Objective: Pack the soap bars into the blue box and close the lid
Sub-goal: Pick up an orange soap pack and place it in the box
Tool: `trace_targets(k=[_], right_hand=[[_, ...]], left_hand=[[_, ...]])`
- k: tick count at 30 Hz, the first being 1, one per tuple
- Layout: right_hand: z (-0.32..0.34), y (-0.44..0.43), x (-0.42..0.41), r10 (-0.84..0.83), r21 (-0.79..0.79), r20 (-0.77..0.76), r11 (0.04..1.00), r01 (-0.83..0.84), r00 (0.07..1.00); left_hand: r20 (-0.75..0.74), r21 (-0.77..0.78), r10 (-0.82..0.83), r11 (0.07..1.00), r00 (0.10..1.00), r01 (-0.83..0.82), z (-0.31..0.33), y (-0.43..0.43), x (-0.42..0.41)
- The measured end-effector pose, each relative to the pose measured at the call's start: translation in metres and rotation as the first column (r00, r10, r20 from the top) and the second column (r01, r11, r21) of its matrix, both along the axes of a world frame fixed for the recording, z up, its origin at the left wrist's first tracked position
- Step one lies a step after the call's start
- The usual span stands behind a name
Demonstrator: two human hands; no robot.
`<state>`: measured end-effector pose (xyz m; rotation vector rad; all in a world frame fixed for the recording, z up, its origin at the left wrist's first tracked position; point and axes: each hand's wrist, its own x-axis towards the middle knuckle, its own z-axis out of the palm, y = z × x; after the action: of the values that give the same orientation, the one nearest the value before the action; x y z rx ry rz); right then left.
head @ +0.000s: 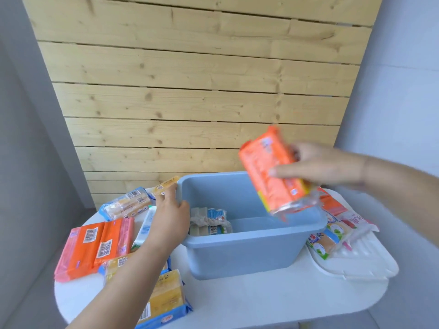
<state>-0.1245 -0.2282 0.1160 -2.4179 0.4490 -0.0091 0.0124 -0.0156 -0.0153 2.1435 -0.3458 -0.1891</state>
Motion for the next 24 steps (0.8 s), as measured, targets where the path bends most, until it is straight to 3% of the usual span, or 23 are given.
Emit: trace_targets(k=[3, 6, 11, 14, 17, 20, 24], right_hand=[[-0.040, 0.030, 0.045, -0.105, -0.190, -0.266, 0.980, 0.054, 0.958], [-0.066, 0.039, 0.069, -0.217, -0.159, -0.482, 0.974, 0.159, 0.849], [-0.099, 0.041, 0.081, -0.137, -0.220, -0.675, 0.975, -0.020, 0.725], [-0.115, 0.041, 0.085, -0.094, -0.063, -0.635, 0.996, 0.070, 0.767], [-0.125, 0.034, 0.091, -0.066, 0.158, -0.752, 0.948, 0.277, 0.655], [-0.126, 0.026, 0.096, -0.050, 0.079, -0.787, 0.980, 0.181, 0.615], [-0.124, 0.032, 0.097, -0.089, -0.204, -0.817, 0.969, -0.140, 0.570]], left_hand=[[0.002, 0.005, -0.018, 1.000, 1.000, 0.018, 0.002, 0.000, -0.001], [-0.029, -0.004, -0.022, 1.000, 0.999, 0.022, 0.004, 0.000, -0.002], [-0.044, -0.034, -0.015, 0.999, 0.999, 0.014, 0.004, -0.001, -0.003], [-0.041, -0.049, -0.025, 0.999, 0.999, 0.023, 0.003, 0.000, -0.004], [-0.037, -0.058, -0.022, 0.998, 0.999, 0.020, 0.001, -0.001, -0.003], [-0.028, -0.053, -0.015, 0.998, 0.999, 0.013, 0.001, -0.002, -0.003], [-0.024, -0.014, -0.017, 1.000, 1.000, 0.017, 0.002, -0.003, -0.003]])
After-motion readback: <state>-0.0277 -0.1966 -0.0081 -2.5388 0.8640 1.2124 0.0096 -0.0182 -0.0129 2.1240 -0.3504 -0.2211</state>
